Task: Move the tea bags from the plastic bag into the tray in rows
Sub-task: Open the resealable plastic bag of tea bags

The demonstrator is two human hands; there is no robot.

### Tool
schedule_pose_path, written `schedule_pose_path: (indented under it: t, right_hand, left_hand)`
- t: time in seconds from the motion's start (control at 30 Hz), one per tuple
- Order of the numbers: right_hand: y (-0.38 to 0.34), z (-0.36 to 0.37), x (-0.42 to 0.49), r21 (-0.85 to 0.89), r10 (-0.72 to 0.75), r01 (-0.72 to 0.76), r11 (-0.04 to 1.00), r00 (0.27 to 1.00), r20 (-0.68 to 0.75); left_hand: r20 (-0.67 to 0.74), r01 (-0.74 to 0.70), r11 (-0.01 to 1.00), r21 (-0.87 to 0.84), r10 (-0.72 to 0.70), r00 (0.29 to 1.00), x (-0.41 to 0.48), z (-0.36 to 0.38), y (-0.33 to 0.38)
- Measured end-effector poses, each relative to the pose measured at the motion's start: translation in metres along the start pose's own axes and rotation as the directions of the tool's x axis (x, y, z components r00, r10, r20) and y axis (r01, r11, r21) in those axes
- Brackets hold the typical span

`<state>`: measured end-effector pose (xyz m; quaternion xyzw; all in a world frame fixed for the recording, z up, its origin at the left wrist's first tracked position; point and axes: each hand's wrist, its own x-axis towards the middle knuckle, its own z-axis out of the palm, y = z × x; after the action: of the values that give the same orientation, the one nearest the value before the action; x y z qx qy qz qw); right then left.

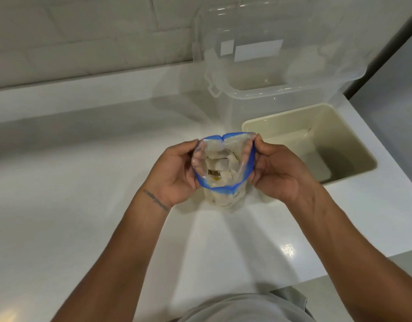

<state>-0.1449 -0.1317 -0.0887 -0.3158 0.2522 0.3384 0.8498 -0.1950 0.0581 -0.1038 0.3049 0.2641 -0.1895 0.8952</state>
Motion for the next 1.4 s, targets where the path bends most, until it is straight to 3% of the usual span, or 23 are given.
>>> schedule_pose_path:
  t: [0.07, 0.13, 0.23, 0.3, 0.37, 0.43, 0.47, 0.5, 0.57, 0.63, 0.7, 0.73, 0.77, 0.8, 0.83, 0.9, 0.93, 0.97, 1.0, 1.07, 1.23, 1.33, 1.4]
  right_hand:
    - [0.003, -0.002, 0.006, -0.041, 0.042, -0.041, 0.998, 0.999, 0.008]
    - [0.004, -0.002, 0.008, -0.071, 0.091, -0.088, 0.994, 0.995, 0.037]
    - [0.007, 0.001, 0.004, -0.139, 0.116, -0.105, 0.985, 0.991, 0.071]
    - [0.009, 0.004, 0.001, -0.170, 0.113, -0.097, 0.981, 0.990, 0.084]
    - [0.010, 0.002, 0.005, -0.374, -0.048, 0.054, 0.926, 0.999, 0.025]
    - [0.011, -0.001, 0.010, -0.663, -0.313, 0.246, 0.707, 0.950, 0.019]
    - [0.010, -0.002, 0.011, -0.810, -0.437, 0.315, 0.495, 0.896, 0.081]
    - [0.008, -0.004, 0.013, -0.914, -0.535, 0.345, 0.212, 0.824, 0.186]
    - [0.003, -0.006, 0.014, -0.918, -0.604, 0.275, -0.285, 0.693, 0.394]
    - [-0.002, -0.004, 0.013, -0.845, -0.590, 0.176, -0.505, 0.644, 0.487]
    - [-0.006, -0.001, 0.014, -0.810, -0.588, 0.101, -0.578, 0.636, 0.499]
    - [-0.008, -0.002, 0.017, -0.810, -0.601, 0.075, -0.581, 0.632, 0.490]
    - [-0.008, -0.003, 0.020, -0.842, -0.613, 0.079, -0.534, 0.649, 0.450]
    - [-0.008, -0.002, 0.022, -0.908, -0.616, 0.130, -0.398, 0.696, 0.370]
    - [-0.006, 0.001, 0.023, -0.968, -0.597, 0.212, -0.137, 0.761, 0.252]
    - [-0.002, 0.008, 0.025, -0.796, -0.429, 0.255, 0.549, 0.903, -0.007]
    - [0.000, 0.010, 0.025, -0.596, -0.302, 0.195, 0.779, 0.950, -0.085]
    - [0.001, 0.011, 0.025, -0.418, -0.188, 0.122, 0.900, 0.975, -0.120]
    - [0.001, 0.011, 0.027, -0.303, -0.106, 0.061, 0.951, 0.985, -0.135]
    - [0.003, 0.008, 0.033, -0.255, -0.027, -0.009, 0.967, 0.990, -0.136]
    - [0.009, 0.010, 0.033, -0.367, -0.087, 0.046, 0.929, 0.991, -0.098]
    - [0.012, 0.005, 0.032, -0.602, -0.243, 0.151, 0.784, 0.967, -0.074]
    - [0.012, 0.002, 0.025, -0.821, -0.346, 0.214, 0.530, 0.938, 0.021]
  left_hand:
    - [-0.057, -0.027, 0.981, 0.194, 0.038, 0.998, 0.002, -0.002, -0.004]
    - [-0.113, -0.112, 0.855, 0.506, 0.195, 0.974, 0.002, 0.001, -0.005]
    - [-0.032, -0.207, 0.469, 0.859, 0.453, 0.891, 0.003, 0.002, -0.004]
    - [0.081, -0.245, 0.224, 0.943, 0.561, 0.824, 0.005, 0.003, -0.004]
    - [0.160, -0.236, 0.030, 0.971, 0.655, 0.739, 0.008, 0.004, -0.005]
    - [0.211, -0.195, -0.107, 0.975, 0.719, 0.662, 0.010, 0.005, -0.004]
    - [0.233, -0.176, -0.156, 0.972, 0.739, 0.632, 0.011, 0.005, -0.005]
    - [0.252, -0.157, -0.198, 0.968, 0.750, 0.611, 0.011, 0.005, -0.005]
    - [0.296, -0.120, -0.278, 0.953, 0.768, 0.568, 0.012, 0.007, -0.007]
    - [0.340, -0.109, -0.334, 0.936, 0.784, 0.519, 0.013, 0.009, -0.009]
    - [0.295, -0.164, -0.246, 0.955, 0.797, 0.527, 0.017, 0.007, -0.008]
    - [0.206, -0.241, -0.076, 0.968, 0.792, 0.575, 0.020, 0.006, -0.005]
    - [0.083, -0.320, 0.175, 0.931, 0.753, 0.653, 0.023, 0.006, -0.002]
    - [-0.038, -0.350, 0.441, 0.826, 0.664, 0.747, 0.025, 0.007, 0.000]
    - [-0.125, -0.325, 0.661, 0.676, 0.537, 0.834, 0.026, 0.009, 0.001]
    - [-0.199, -0.199, 0.915, 0.351, 0.280, 0.939, 0.026, 0.011, 0.001]
    - [-0.207, -0.128, 0.971, 0.199, 0.170, 0.963, 0.027, 0.011, 0.001]
    - [-0.182, -0.059, 0.996, 0.064, 0.070, 0.981, 0.027, 0.011, 0.001]
    - [-0.151, -0.004, 1.000, -0.023, 0.000, 0.988, 0.028, 0.009, 0.001]
    - [-0.103, 0.062, 0.997, -0.055, -0.067, 0.992, 0.026, 0.010, 0.002]
    - [-0.093, -0.005, 0.983, 0.183, 0.022, 0.995, 0.024, 0.008, -0.002]
    - [-0.146, -0.132, 0.803, 0.581, 0.263, 0.954, 0.020, 0.001, 0.001]
    - [-0.140, -0.126, 0.619, 0.775, 0.362, 0.922, 0.011, 0.000, 0.002]
